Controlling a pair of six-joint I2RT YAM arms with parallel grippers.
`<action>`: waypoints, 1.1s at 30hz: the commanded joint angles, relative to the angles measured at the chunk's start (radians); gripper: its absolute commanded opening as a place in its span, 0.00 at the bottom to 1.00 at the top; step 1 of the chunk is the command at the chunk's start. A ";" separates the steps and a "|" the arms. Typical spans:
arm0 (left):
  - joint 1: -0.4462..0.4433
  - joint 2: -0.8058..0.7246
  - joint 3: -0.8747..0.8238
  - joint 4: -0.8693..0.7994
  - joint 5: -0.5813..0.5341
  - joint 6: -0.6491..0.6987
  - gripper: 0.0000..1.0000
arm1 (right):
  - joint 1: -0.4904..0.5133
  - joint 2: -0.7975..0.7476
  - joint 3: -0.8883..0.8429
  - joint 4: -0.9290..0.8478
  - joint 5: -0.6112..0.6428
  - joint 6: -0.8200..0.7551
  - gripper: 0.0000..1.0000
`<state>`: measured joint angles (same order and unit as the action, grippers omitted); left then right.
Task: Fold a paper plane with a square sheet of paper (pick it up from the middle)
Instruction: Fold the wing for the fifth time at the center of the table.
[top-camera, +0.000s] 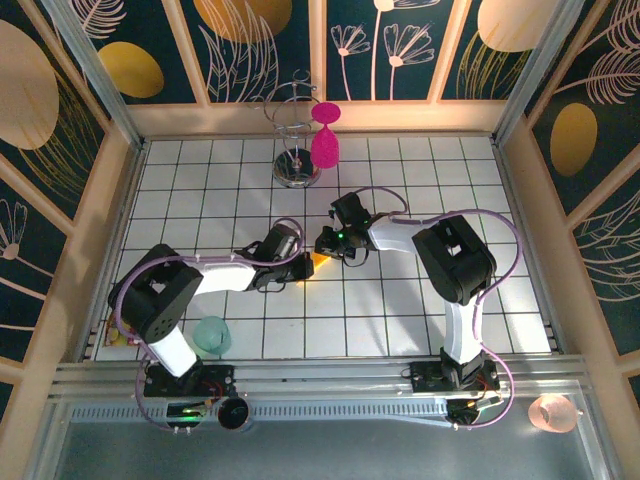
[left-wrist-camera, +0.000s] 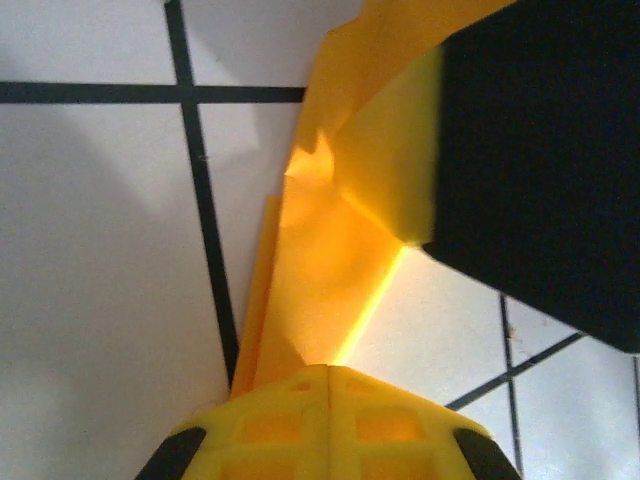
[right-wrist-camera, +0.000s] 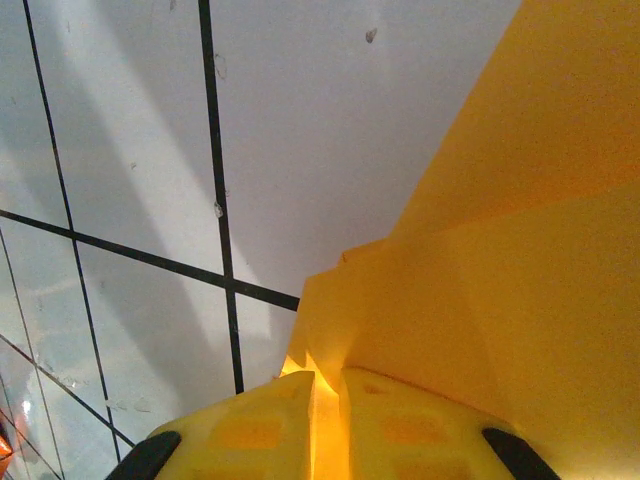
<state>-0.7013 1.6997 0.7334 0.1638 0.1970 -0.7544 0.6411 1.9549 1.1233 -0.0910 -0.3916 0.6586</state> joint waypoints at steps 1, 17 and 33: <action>0.000 0.008 0.021 -0.038 -0.038 -0.020 0.00 | -0.015 -0.040 0.018 -0.029 -0.011 -0.038 0.16; 0.000 0.038 0.000 -0.063 -0.042 -0.036 0.00 | -0.089 0.024 0.096 -0.140 0.107 -0.221 0.16; 0.001 -0.012 0.109 0.012 -0.010 -0.015 0.00 | -0.088 0.050 0.033 -0.117 0.103 -0.214 0.14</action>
<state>-0.7013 1.6840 0.7979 0.1524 0.1787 -0.7788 0.5507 1.9739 1.1900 -0.1852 -0.3046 0.4503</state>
